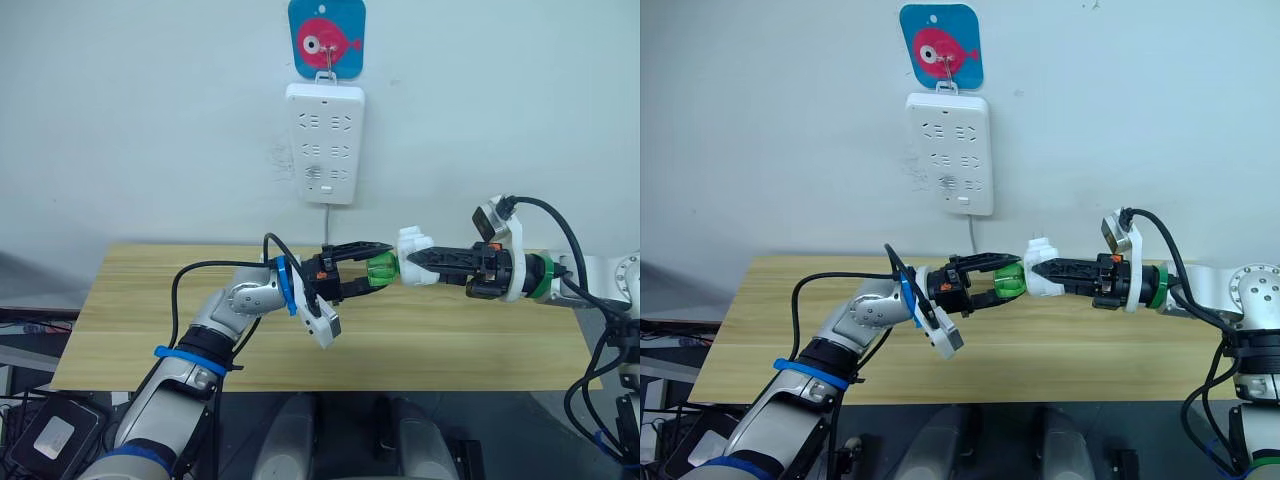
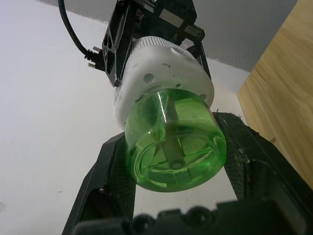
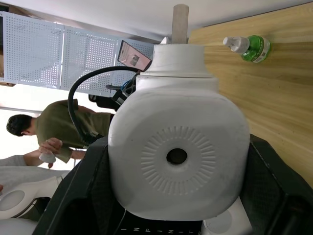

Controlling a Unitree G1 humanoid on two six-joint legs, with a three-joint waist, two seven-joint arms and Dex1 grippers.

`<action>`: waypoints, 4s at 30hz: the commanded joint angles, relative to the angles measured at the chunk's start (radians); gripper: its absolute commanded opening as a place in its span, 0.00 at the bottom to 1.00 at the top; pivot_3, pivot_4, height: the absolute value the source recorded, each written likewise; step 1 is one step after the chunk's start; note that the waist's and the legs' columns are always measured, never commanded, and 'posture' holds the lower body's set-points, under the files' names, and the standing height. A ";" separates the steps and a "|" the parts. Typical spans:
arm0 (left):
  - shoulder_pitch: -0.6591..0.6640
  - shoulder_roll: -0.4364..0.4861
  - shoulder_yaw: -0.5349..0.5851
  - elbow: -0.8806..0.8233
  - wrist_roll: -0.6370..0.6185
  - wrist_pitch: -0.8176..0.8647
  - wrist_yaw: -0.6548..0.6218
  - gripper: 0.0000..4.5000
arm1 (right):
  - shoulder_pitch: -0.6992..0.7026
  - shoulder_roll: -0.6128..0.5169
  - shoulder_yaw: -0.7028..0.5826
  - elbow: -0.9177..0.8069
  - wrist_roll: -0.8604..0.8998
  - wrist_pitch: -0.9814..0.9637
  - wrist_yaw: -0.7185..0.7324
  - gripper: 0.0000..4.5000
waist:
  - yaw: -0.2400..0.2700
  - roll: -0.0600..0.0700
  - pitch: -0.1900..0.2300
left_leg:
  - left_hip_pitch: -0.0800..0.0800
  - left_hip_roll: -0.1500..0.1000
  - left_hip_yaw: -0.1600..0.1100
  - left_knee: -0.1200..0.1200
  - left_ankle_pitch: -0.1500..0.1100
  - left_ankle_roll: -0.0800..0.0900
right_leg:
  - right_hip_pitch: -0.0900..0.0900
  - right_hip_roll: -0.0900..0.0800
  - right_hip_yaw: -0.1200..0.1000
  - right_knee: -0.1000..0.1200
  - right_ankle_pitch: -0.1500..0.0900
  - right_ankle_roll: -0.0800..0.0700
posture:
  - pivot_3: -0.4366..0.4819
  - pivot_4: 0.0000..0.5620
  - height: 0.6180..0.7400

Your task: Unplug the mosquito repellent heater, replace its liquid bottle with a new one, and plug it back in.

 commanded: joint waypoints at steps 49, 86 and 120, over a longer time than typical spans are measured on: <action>0.080 0.015 0.038 -0.149 0.150 0.048 0.107 1.00 | -0.062 0.007 -0.066 0.044 -0.212 0.045 0.168 0.66 | 0.004 0.004 -0.002 | -0.004 0.000 0.002 0.009 -0.004 0.005 | 0.000 -0.001 0.003 -0.001 0.002 0.004 | 0.56 0.36 1.00; -0.022 0.209 0.078 -0.420 -1.780 1.901 -0.080 0.51 | -0.043 -0.069 -0.038 -0.136 -0.196 0.103 0.292 0.66 | -0.029 0.004 -0.002 | -0.004 0.000 -0.002 0.013 -0.003 0.005 | 0.001 0.002 0.002 0.001 0.002 0.006 | 0.55 0.34 1.00; 0.164 0.181 0.379 -0.434 -1.909 2.367 0.069 0.51 | 0.025 -0.196 0.064 -0.003 -0.740 -0.085 0.254 0.66 | -0.022 0.003 -0.003 | -0.003 -0.002 0.002 0.013 -0.003 0.005 | 0.001 0.001 0.007 0.002 0.001 0.007 | 0.57 0.37 1.00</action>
